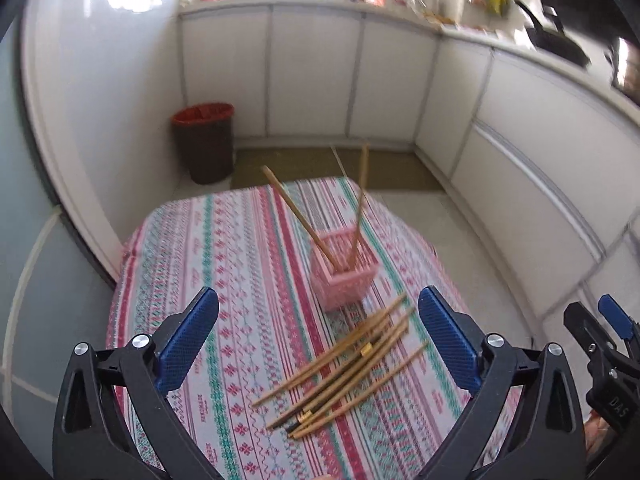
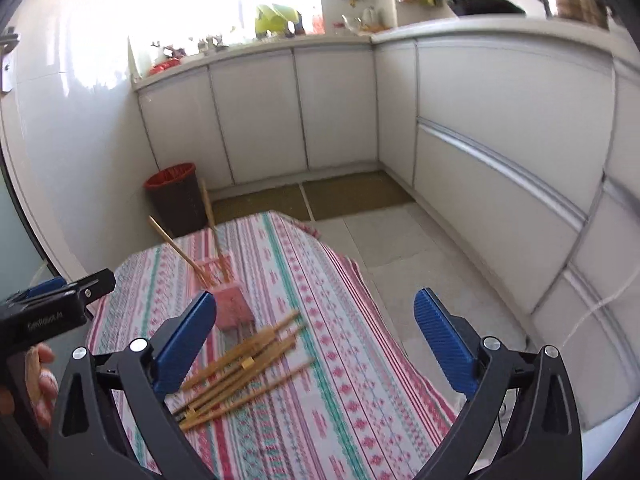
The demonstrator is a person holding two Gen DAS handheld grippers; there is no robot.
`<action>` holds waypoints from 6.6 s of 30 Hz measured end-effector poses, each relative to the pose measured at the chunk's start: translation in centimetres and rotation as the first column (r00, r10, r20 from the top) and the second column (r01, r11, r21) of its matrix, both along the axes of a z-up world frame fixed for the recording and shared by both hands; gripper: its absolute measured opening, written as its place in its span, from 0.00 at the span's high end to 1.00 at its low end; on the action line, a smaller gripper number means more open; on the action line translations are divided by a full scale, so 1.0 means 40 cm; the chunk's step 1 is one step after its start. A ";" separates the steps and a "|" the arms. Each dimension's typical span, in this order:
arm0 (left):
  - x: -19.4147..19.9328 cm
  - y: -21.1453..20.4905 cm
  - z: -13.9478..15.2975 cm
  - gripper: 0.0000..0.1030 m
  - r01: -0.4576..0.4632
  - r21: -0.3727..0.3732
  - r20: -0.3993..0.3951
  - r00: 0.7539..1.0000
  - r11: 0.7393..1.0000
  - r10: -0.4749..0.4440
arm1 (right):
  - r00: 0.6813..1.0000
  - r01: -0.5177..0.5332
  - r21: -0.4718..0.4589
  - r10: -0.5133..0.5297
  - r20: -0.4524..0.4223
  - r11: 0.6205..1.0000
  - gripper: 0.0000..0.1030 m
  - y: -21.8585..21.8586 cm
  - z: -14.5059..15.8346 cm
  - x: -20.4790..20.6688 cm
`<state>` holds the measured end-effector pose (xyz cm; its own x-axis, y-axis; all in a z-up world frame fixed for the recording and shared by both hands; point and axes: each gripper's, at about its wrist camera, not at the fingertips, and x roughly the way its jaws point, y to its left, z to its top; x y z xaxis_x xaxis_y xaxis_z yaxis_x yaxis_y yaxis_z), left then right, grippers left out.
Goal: Organize utensils
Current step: 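Return the left tool to the pile and grasp another chopstick, then grasp a chopstick with the right tool while the left tool lifts its chopstick, then lower both chopsticks into the pink holder and open both tools, then move both tools back to the pile and grasp a chopstick with the left tool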
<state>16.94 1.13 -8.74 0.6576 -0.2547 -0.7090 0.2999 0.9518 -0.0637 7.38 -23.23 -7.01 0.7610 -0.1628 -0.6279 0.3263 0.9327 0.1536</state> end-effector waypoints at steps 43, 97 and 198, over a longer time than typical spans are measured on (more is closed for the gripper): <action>0.311 -0.511 -0.520 0.91 0.514 0.191 -0.570 0.752 0.836 -0.332 | 0.885 0.363 0.452 -0.150 -0.441 0.815 0.07 -0.282 -0.301 -0.022; -0.134 0.204 0.143 0.96 0.137 -0.230 0.107 0.988 0.964 -0.115 | 0.818 0.274 0.408 0.012 -0.575 0.871 0.95 -0.017 -0.483 0.346; -0.078 0.011 0.025 0.07 -0.077 -0.011 0.102 0.992 0.997 0.078 | 0.989 0.111 -0.230 -0.086 0.117 0.967 0.06 0.027 0.078 -0.021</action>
